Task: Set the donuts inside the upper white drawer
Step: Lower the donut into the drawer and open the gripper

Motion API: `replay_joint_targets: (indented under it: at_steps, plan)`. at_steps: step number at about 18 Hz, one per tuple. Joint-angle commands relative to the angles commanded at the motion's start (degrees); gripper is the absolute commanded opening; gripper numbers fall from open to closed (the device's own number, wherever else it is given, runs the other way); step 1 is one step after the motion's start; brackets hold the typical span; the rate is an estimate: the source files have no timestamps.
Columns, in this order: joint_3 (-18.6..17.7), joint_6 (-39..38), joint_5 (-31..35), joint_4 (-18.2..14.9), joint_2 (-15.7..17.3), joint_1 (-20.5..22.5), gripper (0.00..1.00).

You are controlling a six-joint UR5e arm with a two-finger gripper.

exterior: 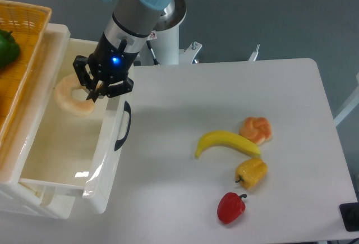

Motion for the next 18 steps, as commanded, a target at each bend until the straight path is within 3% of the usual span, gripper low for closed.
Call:
replay_joint_targets:
  at_steps: [1,5,18]
  plan:
    - [0.0,0.1,0.0,0.0,-0.1,-0.3,0.33]
    - [0.0,0.1,0.0,0.0,-0.2,-0.3,0.41]
    - [0.3,0.1,-0.1,-0.1,0.9,0.3,0.46]
